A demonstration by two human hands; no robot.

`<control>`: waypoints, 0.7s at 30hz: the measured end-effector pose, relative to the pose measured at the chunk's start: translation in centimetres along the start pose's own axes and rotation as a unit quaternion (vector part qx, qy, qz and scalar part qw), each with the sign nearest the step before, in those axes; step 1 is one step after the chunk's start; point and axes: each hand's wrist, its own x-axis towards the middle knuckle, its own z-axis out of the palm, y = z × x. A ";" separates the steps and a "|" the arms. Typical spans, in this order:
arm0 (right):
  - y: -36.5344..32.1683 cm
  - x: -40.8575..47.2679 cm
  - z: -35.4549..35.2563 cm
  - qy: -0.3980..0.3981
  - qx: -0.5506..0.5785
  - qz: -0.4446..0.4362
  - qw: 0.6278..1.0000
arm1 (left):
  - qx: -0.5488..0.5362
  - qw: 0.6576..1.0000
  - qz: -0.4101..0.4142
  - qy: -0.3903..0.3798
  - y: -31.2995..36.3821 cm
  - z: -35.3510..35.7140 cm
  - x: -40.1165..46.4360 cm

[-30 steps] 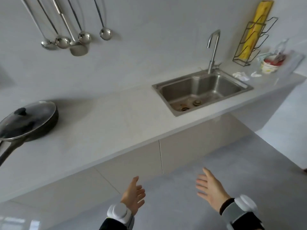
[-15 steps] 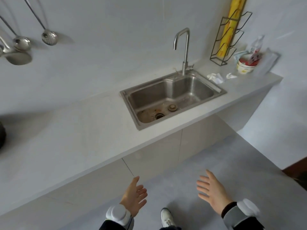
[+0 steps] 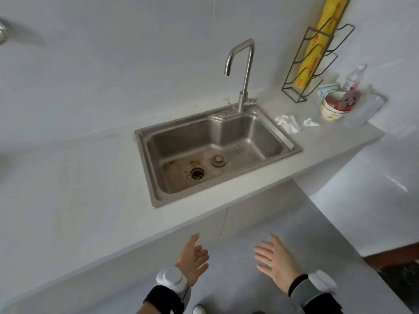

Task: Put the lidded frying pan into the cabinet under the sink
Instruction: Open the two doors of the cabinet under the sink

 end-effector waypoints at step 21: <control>-12.9 17.1 4.1 -0.149 0.085 0.144 0.974 | -0.360 0.929 0.060 0.062 5.6 16.3 10.8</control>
